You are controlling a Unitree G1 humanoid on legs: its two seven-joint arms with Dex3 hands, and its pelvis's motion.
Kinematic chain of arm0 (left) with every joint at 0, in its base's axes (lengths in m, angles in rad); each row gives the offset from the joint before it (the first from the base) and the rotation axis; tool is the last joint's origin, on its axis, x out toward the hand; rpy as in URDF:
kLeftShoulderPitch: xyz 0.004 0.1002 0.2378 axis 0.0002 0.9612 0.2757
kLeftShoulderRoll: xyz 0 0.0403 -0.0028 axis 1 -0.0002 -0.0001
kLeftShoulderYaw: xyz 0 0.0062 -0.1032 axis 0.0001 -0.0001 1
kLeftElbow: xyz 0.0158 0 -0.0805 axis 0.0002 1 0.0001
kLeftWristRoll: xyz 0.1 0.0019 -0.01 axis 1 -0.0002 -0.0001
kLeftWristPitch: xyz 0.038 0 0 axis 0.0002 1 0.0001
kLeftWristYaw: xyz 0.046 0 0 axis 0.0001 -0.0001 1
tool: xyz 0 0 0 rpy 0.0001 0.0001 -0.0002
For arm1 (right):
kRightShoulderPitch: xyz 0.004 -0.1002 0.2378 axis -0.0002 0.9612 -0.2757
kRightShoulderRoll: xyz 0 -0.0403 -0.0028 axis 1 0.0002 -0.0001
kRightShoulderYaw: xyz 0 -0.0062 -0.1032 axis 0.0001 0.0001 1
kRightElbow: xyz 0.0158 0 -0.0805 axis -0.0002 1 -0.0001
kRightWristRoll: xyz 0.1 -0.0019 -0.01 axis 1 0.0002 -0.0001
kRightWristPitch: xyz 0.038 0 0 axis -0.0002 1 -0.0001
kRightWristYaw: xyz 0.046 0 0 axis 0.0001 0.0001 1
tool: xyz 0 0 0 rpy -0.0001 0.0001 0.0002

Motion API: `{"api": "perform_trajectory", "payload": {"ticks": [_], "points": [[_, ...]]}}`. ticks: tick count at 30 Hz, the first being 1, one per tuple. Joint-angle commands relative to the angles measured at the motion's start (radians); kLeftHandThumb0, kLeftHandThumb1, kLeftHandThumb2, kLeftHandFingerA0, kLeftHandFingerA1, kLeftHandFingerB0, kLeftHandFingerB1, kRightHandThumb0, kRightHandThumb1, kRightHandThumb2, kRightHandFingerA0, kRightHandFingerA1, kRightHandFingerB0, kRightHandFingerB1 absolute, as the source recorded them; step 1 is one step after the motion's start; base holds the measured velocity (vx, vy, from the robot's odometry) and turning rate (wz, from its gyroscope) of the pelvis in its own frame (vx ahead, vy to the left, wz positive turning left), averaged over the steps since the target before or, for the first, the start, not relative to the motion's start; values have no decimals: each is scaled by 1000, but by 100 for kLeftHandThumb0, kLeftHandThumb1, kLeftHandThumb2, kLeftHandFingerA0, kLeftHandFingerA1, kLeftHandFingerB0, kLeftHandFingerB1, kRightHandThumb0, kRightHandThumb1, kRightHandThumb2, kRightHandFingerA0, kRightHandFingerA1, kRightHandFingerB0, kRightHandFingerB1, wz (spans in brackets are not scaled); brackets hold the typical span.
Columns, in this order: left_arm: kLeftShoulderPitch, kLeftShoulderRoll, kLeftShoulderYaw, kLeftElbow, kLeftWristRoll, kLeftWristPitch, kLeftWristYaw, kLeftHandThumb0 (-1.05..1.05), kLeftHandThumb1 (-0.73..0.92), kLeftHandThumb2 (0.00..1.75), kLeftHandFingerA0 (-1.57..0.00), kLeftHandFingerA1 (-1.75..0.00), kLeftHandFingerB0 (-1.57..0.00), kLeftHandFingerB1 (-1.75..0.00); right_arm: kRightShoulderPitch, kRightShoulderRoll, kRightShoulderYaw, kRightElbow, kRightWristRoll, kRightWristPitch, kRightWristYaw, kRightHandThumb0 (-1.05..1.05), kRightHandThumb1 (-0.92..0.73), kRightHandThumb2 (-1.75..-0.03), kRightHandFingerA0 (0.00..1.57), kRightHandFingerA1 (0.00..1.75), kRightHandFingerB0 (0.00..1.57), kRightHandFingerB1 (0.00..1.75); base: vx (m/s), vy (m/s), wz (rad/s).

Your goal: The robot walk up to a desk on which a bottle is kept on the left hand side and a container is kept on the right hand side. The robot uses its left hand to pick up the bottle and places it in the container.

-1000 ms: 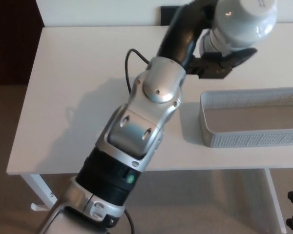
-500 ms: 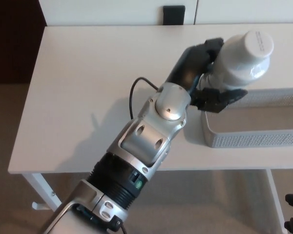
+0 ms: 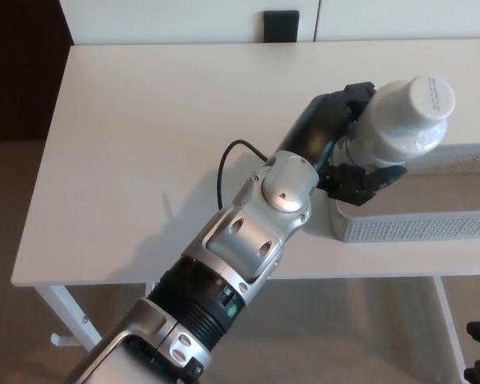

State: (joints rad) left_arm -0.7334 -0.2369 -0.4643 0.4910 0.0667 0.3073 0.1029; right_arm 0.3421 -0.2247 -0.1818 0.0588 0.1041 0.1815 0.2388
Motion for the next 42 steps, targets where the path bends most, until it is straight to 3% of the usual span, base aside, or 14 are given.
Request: {"api": "perform_trajectory", "payload": {"ticks": [1, 11, 12, 19, 20, 24, 29, 31, 32, 33, 34, 35, 36, 42], "points": [[0, -224, -16, 59, -14, -11, 18, -18, 68, 86, -111, -133, -88, -104, -4, -21, -7, 1, 6, 12, 11, -32, -66, -59, 56, 57, 49, 51, 0, 0, 0], [-60, -275, -20, 84, -33, 1, 20, -19, 69, 87, -113, -131, -88, -105, 0, -21, -3, -20, 11, 16, 24, -33, -65, -59, 55, 57, 48, 50, 0, 0, 0], [-62, -278, -22, 89, -34, -6, 20, -18, 58, 110, -123, -121, -92, -101, 0, -21, -2, -21, 11, 14, 25, -32, -66, -60, 55, 57, 48, 51, 0, 0, 0], [-76, -288, -26, 112, -31, -16, 29, -16, 58, 114, -124, -122, -92, -102, -17, -22, 3, -29, 3, 30, 15, -28, -68, -60, 57, 57, 48, 50, 0, 0, 0], [-77, -288, -26, 113, -31, -15, 30, -18, 65, 99, -115, -135, -88, -106, -18, -23, 4, -28, 1, 27, 15, -29, -67, -60, 57, 57, 48, 50, 0, 0, 0], [-85, -288, -21, 134, -36, -28, 23, -16, 73, 83, -109, -137, -84, -102, -16, -27, 12, -48, -8, 39, 11, -29, -68, -60, 56, 55, 47, 48, 0, 0, 0], [-79, -292, -28, 140, -38, -42, 14, -10, 74, 82, -108, -136, -83, -102, -26, -33, 19, -41, -19, 30, 10, -30, -69, -60, 59, 57, 47, 48, 0, 0, 0], [-70, -300, -28, 135, -40, -38, 23, -10, 79, 72, -108, -132, -85, -83, -24, -35, 22, -52, -22, 29, 10, -31, -68, -59, 59, 58, 48, 49, 0, 0, 0], [-72, -296, -26, 139, -45, -34, 12, -42, 66, 60, -76, -59, -39, -35, -26, -35, 21, -53, -18, 31, 12, -32, -67, -59, 58, 59, 48, 50, 0, 0, 0], [-74, -293, -24, 142, -48, -31, 3, -42, 66, 60, -76, -59, -39, -35, -27, -35, 20, -54, -15, 33, 14, -32, -67, -59, 58, 59, 48, 50, 0, 0, 0], [-82, -283, -21, 141, -60, -22, -31, -79, 49, 82, -11, -23, -10, -13, -31, -35, 20, -51, -13, 34, 15, -32, -66, -59, 56, 57, 47, 49, 0, 0, 0], [-91, -273, -18, 138, -73, -11, -68, -79, 49, 82, -11, -23, -10, -13, -35, -36, 20, -48, -13, 34, 16, -32, -66, -59, 56, 57, 47, 49, 0, 0, 0], [-101, -261, -4, 135, -88, 16, -86, -93, 55, 59, 0, 0, 0, 0, -36, -35, 17, -41, -8, 28, 20, -33, -65, -59, 58, 58, 47, 50, 0, 0, 0], [-143, -209, 17, 108, -87, 81, -101, -102, 57, 62, 0, 0, 0, 0, -48, -42, 15, -38, -6, 30, 28, -36, -65, -59, 57, 57, 48, 50, 0, 0, 0]]}}
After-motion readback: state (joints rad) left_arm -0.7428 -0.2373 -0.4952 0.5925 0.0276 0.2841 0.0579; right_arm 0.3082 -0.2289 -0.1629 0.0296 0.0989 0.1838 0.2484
